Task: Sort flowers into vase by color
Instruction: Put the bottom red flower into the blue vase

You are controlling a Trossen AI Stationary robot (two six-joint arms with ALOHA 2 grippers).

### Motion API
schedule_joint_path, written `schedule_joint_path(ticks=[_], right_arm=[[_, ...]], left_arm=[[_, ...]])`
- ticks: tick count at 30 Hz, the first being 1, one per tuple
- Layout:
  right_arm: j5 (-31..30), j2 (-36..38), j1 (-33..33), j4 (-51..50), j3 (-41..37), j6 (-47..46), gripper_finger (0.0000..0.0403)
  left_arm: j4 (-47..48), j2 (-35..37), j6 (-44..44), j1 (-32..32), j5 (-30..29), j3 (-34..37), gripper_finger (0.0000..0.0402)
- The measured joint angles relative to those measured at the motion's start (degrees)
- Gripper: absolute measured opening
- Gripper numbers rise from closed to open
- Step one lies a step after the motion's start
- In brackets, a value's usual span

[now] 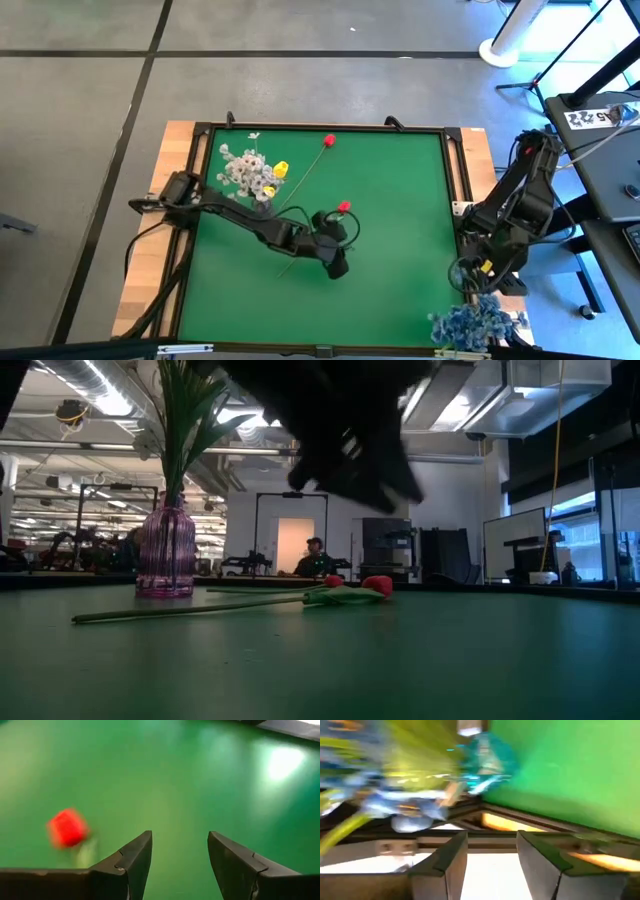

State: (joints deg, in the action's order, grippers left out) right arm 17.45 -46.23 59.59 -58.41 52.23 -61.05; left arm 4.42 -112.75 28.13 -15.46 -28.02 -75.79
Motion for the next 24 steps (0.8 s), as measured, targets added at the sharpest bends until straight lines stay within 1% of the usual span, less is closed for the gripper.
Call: schedule_joint_path(ticks=[3, 7, 10, 12, 16, 21, 24], right_arm=[[-3.5, 1.0, 0.0, -3.6, 0.0, -0.3, 0.0172], [-6.9, 2.0, 0.0, -7.1, 0.0, -0.4, 0.0172], [-8.6, 2.5, 0.0, -7.7, 0.0, -0.4, 0.0172], [-9.9, 2.9, 0.0, -7.7, 0.0, -0.4, 0.0172], [-11.3, 3.3, 0.0, -7.7, 0.0, -0.5, 0.0172], [-13.1, 4.3, 0.0, -7.7, 0.0, -0.6, 0.0172], [-14.4, 4.5, 0.0, -7.7, 0.0, -0.6, 0.0172]], left_arm=[[6.0, -0.2, 3.5, 1.4, -3.1, -0.4, 0.0188], [11.6, -0.7, 9.2, 3.2, -2.5, -0.5, 0.0188], [13.6, -1.7, 11.5, 3.8, -2.9, -0.4, 0.0188], [13.0, -2.4, 12.3, 3.8, -3.2, -0.4, 0.0188], [14.7, -2.4, 15.3, 2.9, -5.8, -0.4, 0.0187], [20.0, -2.8, 21.5, 1.0, -9.6, -0.4, 0.0187], [19.2, -4.6, 23.2, 0.3, -9.4, 0.3, 0.0187]])
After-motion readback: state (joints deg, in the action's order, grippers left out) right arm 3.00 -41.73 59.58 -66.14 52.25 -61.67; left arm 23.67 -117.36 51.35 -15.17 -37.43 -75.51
